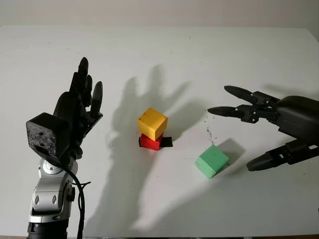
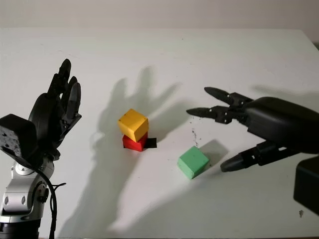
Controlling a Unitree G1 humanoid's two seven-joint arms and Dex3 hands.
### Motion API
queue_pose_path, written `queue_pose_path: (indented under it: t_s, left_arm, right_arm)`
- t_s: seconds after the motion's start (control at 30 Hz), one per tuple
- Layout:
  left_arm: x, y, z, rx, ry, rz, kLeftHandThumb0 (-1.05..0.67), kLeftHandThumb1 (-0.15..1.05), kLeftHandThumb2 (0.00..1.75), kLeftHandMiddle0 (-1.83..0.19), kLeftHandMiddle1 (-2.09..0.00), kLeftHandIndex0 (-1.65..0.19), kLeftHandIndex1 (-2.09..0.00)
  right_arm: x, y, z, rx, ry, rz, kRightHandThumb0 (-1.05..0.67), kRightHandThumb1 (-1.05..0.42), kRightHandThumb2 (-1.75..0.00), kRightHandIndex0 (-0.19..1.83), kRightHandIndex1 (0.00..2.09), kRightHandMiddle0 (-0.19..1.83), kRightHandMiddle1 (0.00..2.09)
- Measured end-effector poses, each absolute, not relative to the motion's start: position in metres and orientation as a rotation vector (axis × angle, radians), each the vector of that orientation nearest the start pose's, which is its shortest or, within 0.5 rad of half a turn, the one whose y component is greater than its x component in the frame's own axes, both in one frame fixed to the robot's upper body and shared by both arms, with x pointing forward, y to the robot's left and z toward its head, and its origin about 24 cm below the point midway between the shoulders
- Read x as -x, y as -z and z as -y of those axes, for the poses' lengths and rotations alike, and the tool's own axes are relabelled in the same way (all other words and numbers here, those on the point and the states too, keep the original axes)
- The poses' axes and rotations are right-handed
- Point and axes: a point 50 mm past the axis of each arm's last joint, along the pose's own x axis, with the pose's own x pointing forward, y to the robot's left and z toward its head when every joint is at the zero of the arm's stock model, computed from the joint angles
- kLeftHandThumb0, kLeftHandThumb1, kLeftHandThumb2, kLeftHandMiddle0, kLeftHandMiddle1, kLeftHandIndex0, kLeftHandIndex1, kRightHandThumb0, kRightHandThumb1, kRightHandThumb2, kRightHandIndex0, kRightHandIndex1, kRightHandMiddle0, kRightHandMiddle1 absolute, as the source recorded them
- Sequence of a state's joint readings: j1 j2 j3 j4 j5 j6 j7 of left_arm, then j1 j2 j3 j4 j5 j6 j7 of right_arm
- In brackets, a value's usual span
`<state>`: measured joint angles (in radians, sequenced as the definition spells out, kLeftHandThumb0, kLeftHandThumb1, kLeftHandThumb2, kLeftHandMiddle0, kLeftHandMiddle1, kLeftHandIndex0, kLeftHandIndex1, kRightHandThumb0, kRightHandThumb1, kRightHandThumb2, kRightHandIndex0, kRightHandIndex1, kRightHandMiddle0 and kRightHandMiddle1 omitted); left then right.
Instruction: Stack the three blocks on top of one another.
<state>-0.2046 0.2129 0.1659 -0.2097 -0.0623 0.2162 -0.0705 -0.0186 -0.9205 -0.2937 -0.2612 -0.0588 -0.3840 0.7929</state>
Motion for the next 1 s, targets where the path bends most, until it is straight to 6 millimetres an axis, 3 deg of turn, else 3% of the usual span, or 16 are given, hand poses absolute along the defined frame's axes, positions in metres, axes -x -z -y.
queue_pose_path:
  t_s: [0.47,1.0]
  left_arm:
    - [-0.282,-0.135,-0.204,-0.148,-0.041,0.211,-0.67,1.05,0.61,0.07,-0.05,0.06,-0.06]
    - [-0.282,-0.135,-0.205,-0.150,-0.033,0.210,-0.68,1.05,0.58,0.07,-0.05,0.07,-0.05]
  right_arm:
    - [-0.224,-0.163,0.235,1.309,-0.748,0.326,-0.60,-0.95,-0.06,-0.19,0.02,0.15,0.04]
    - [-0.229,-0.146,0.228,1.361,-0.751,0.416,-0.51,-0.93,-0.05,-0.15,0.06,0.27,0.10]
